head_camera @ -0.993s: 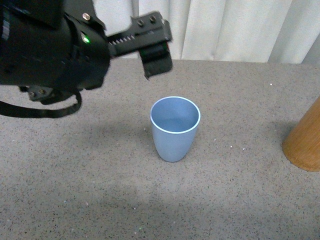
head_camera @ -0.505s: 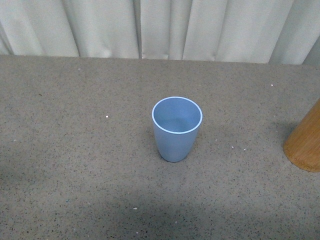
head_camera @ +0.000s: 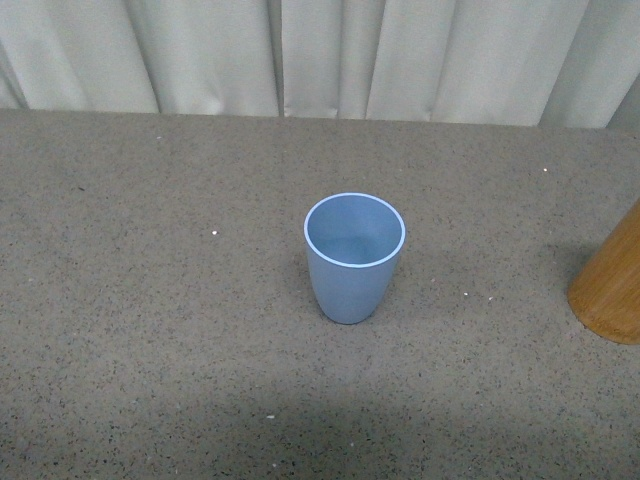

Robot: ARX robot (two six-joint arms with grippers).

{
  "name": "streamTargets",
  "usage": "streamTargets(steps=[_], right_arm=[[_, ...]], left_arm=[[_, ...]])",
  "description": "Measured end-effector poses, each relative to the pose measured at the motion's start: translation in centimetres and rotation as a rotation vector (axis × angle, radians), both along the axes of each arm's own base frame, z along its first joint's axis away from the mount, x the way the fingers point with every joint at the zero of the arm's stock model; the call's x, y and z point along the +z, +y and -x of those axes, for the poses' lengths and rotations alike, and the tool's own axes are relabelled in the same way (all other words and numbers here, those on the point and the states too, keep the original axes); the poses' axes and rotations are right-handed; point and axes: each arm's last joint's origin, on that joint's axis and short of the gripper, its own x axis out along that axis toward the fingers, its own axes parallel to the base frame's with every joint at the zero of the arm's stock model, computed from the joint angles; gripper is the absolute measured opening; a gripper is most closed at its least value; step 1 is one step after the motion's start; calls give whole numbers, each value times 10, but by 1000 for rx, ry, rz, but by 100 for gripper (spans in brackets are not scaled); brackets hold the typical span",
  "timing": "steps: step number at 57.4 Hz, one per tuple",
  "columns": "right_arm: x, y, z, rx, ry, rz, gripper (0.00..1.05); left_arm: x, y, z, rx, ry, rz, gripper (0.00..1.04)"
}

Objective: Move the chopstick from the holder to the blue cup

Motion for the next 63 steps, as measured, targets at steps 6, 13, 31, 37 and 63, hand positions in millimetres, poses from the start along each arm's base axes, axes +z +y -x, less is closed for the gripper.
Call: streamTargets(steps=[6,13,31,37,63], right_arm=[[0,0,0,-1,0,0,95],[0,0,0,0,0,0,95],[35,-39,-61,-171,74,-165,95],[29,-52,-107,-216,212,-203,95],[-1,-54,-196,-298,409,-163,95]], left_arm=[[0,0,0,0,0,0,11],[0,0,0,0,0,0,37],[0,0,0,-1,0,-1,100],[0,0,0,0,0,-1,98],[0,0,0,0,0,-2,98]])
